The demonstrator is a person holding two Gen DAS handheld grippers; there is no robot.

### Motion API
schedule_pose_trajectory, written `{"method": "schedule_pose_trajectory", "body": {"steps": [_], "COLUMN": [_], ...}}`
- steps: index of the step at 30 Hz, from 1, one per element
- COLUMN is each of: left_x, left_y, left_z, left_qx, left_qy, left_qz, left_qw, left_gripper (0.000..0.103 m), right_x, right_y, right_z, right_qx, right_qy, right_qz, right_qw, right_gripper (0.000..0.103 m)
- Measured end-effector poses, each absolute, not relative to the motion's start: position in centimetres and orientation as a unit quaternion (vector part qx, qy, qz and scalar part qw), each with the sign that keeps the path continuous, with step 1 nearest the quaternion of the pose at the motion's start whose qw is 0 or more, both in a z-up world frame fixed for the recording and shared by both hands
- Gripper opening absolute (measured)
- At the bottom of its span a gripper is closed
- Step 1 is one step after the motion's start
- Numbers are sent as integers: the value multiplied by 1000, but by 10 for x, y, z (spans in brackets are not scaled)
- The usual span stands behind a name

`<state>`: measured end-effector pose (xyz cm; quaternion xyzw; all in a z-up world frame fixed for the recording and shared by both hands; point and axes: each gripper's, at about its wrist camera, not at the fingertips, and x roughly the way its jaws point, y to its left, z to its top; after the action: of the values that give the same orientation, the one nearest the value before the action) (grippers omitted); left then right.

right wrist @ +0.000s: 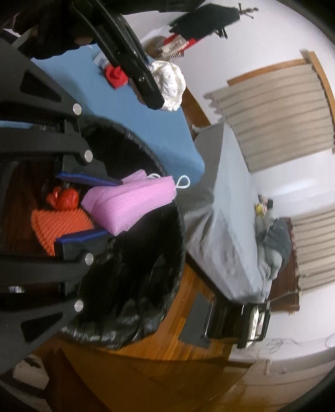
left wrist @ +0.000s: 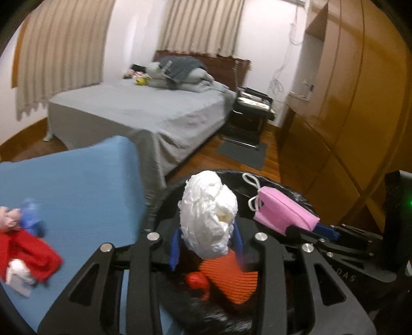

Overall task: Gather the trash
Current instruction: 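Move both tools over the bin and open them to drop the tissue and mask, then grasp the pink rolled sock with the left tool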

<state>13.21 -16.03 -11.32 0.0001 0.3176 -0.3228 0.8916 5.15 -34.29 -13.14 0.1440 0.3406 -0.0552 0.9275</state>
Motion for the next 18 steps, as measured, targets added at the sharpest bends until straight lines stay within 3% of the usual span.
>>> {"method": "schedule_pose_trajectory", "body": {"steps": [4, 9, 11, 15, 18], "left_x": [138, 140, 139, 133, 133], "left_y": [-180, -180, -176, -152, -127], "left_z": [-125, -126, -123, -109, -97], "left_qx": [-5, -7, -5, 4, 14], "left_qy": [332, 331, 325, 304, 285], "left_qz": [-341, -338, -331, -305, -278], "left_qw": [879, 881, 886, 903, 917], "left_gripper": [52, 61, 65, 74, 80], "right_x": [47, 44, 42, 39, 41], "right_y": [-359, -372, -374, -369, -360], "right_z": [-136, -139, -138, -132, -124], "right_qx": [151, 157, 158, 151, 150], "right_qy": [344, 342, 340, 327, 316], "right_qz": [-74, -92, -96, -109, -105], "right_qw": [924, 922, 922, 927, 931], "right_gripper": [39, 49, 58, 90, 96]}}
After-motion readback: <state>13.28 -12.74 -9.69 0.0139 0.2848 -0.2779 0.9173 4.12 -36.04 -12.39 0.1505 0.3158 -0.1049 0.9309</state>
